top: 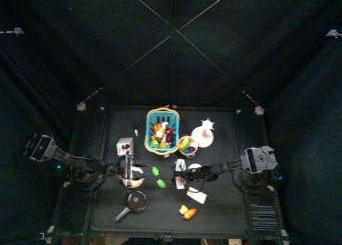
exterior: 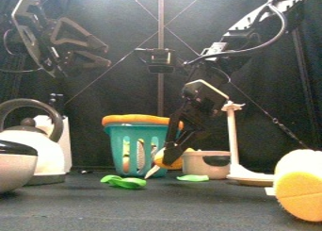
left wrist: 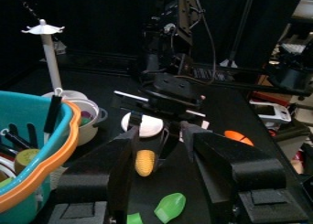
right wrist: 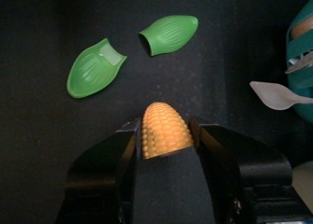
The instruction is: Place corn top into basket
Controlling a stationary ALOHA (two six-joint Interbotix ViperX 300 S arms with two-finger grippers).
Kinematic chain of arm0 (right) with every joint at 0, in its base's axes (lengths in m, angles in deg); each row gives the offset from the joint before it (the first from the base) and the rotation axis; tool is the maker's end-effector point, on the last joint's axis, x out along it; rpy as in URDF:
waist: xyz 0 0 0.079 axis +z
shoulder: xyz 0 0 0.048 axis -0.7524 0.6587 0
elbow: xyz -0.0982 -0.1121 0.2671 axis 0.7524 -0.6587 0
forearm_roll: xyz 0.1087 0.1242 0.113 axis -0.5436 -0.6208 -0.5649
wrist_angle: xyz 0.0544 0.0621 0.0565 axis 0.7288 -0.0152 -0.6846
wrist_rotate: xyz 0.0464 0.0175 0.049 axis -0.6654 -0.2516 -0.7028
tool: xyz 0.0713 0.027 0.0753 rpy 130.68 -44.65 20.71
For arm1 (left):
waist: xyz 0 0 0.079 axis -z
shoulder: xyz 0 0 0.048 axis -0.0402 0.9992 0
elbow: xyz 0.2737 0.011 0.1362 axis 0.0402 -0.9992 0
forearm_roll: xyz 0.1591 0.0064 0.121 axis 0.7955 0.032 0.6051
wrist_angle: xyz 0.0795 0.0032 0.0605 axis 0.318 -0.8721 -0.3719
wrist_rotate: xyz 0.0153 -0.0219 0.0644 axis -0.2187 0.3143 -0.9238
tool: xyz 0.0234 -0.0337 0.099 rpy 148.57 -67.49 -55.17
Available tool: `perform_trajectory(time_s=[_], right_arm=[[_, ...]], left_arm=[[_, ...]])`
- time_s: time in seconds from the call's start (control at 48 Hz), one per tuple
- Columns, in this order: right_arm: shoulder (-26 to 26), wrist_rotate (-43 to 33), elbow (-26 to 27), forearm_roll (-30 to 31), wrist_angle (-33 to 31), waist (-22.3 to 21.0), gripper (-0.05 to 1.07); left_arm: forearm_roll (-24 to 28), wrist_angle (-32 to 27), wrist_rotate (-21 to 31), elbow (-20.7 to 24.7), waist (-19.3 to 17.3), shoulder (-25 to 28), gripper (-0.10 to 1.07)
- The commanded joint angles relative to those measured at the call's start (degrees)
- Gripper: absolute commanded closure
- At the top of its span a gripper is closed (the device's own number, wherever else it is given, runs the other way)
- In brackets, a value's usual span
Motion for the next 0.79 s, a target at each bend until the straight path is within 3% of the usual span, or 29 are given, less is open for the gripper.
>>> perform_trajectory(time_s=[0.0, 0.354, 0.771], right_arm=[[-2.8, 0.1, 1.4, 0.2, 0.2, 0.1, 0.42], [-7.1, 0.1, 5.1, 2.1, 0.6, 0.1, 0.42], [-7.7, 0.1, 11.1, 5.4, 0.7, -1.8, 0.42]], left_arm=[[0.1, 0.5, 0.0, 0.7, 0.0, -0.2, 0.17], [0.0, 0.5, 0.0, 0.7, -0.1, -0.2, 0.17], [0.1, 0.5, 0.0, 0.8, 0.1, -0.2, 0.17]])
